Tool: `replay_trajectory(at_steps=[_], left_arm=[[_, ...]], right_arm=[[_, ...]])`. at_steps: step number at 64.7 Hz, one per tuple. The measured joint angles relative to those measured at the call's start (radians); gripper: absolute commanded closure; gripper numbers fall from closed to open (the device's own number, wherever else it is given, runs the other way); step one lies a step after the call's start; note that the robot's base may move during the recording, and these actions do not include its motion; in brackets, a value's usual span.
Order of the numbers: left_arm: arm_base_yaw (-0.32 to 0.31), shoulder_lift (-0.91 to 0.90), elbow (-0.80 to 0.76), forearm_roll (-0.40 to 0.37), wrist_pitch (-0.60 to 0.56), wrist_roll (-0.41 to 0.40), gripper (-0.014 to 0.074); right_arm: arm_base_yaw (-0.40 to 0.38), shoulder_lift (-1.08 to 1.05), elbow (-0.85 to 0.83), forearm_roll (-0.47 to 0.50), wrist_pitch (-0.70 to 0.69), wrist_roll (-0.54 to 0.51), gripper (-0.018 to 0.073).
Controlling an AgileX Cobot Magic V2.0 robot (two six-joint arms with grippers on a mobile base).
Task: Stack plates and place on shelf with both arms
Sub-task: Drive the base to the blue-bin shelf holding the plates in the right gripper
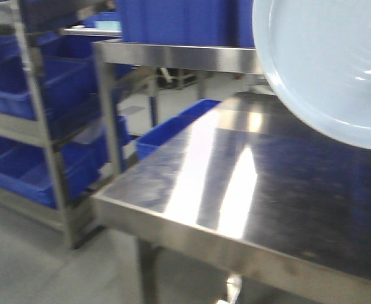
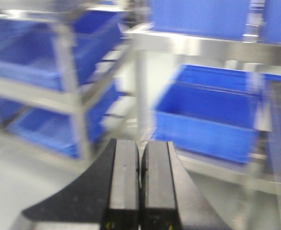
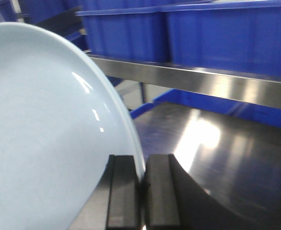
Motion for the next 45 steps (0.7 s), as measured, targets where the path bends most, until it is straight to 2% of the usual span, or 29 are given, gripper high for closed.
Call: replay_trajectory(at_steps=[45], left_arm=[[0.000,0.000,0.000,0.000,0.000,0.000,0.0514]], right_arm=[[0.000,0.000,0.000,0.000,0.000,0.000,0.0503]])
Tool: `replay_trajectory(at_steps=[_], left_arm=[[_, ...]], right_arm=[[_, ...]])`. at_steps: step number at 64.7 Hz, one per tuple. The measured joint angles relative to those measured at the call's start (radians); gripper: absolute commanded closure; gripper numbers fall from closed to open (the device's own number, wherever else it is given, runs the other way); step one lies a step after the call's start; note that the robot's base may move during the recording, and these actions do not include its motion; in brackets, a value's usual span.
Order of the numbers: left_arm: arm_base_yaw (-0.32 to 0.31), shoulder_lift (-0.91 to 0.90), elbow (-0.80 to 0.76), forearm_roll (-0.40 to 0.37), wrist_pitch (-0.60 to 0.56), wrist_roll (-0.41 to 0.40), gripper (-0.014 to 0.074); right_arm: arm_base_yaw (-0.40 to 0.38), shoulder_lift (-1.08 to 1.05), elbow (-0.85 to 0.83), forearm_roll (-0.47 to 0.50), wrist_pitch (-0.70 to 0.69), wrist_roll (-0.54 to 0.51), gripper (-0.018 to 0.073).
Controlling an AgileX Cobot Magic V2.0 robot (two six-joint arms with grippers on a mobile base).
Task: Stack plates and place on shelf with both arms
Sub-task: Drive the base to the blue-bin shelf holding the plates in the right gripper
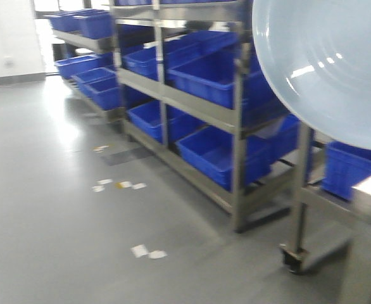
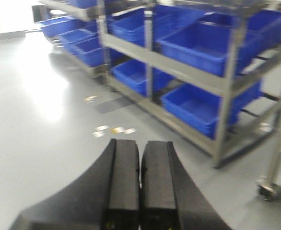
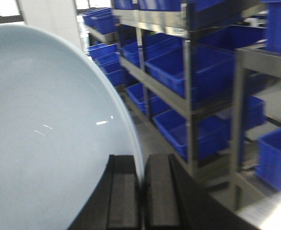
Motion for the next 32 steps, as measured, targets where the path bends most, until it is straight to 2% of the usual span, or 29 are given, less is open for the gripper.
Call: replay_trajectory(at_steps=[32], left_arm=[[0.000,0.000,0.000,0.000,0.000,0.000,0.0514]], right_arm=[[0.000,0.000,0.000,0.000,0.000,0.000,0.0503]])
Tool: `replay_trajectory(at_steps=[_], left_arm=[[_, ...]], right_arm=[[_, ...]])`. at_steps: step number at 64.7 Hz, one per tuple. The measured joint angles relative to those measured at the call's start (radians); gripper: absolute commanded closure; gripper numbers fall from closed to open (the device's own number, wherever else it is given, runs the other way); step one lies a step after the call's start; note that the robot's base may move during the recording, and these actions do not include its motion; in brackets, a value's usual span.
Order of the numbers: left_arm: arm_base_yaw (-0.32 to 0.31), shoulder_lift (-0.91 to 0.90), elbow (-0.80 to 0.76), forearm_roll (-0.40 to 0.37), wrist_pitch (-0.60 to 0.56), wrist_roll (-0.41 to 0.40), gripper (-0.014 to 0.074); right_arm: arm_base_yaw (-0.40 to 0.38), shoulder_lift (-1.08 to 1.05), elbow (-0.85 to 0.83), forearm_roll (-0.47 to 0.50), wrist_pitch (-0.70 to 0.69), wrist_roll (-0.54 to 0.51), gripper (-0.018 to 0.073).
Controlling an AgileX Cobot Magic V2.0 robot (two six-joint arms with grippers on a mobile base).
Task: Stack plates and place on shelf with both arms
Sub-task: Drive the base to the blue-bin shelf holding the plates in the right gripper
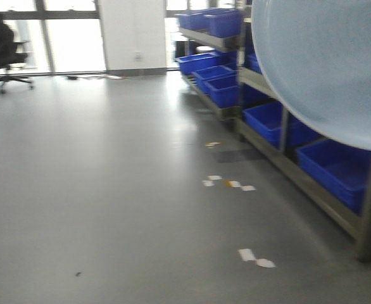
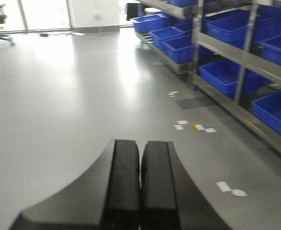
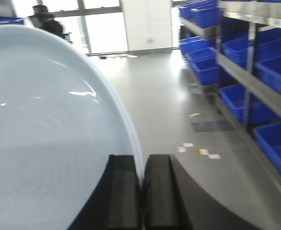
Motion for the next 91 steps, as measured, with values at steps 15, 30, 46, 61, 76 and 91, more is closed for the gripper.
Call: replay_trajectory(at_steps=[15,30,46,61,76,91], left_arm=[[0.000,-0.002,0.000,0.000,0.000,0.000,0.0514],[0.000,-0.002,0.000,0.000,0.000,0.000,0.0514],[0.000,-0.002,0.000,0.000,0.000,0.000,0.0514],[0.000,-0.002,0.000,0.000,0.000,0.000,0.0514],[0.000,-0.002,0.000,0.000,0.000,0.000,0.0514],[0.000,-0.002,0.000,0.000,0.000,0.000,0.0514]], right_arm=[[0.000,0.000,0.000,0.000,0.000,0.000,0.0503],[0.000,0.000,0.000,-0.001,0.000,0.000,0.0503],[0.000,0.000,0.000,-0.001,0.000,0.000,0.0503],[0.000,0.000,0.000,-0.001,0.000,0.000,0.0503],[0.000,0.000,0.000,-0.001,0.000,0.000,0.0503],[0.000,0.000,0.000,-0.001,0.000,0.000,0.0503]])
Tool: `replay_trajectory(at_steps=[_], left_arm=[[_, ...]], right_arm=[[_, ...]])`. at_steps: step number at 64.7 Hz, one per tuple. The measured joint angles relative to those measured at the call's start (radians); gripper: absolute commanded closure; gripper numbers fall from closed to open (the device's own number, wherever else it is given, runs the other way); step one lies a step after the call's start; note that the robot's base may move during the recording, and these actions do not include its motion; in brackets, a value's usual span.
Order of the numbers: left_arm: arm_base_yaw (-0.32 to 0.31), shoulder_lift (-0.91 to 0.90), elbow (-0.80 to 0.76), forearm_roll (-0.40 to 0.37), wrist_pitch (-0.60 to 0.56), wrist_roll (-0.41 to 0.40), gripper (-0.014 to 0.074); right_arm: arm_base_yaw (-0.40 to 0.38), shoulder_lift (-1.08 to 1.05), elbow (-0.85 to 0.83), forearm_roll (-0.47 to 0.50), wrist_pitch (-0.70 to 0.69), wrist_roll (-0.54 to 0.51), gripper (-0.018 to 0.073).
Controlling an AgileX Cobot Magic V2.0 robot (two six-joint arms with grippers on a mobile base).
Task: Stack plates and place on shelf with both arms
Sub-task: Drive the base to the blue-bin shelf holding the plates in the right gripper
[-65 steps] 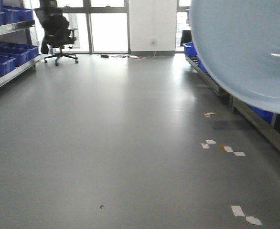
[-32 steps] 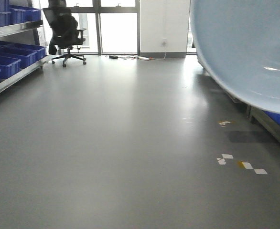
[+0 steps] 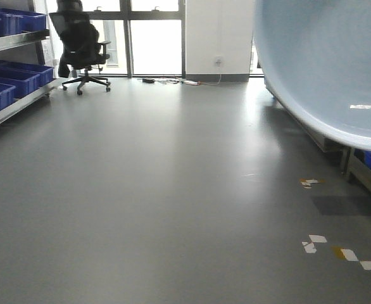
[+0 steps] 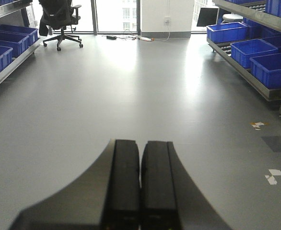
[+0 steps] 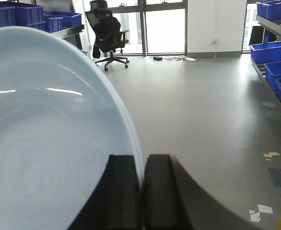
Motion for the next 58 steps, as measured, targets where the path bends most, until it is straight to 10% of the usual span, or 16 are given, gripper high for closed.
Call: replay_trajectory(at_steps=[58], left_arm=[[0.000,0.000,0.000,0.000,0.000,0.000,0.0514]], right_arm=[[0.000,0.000,0.000,0.000,0.000,-0.002,0.0503]])
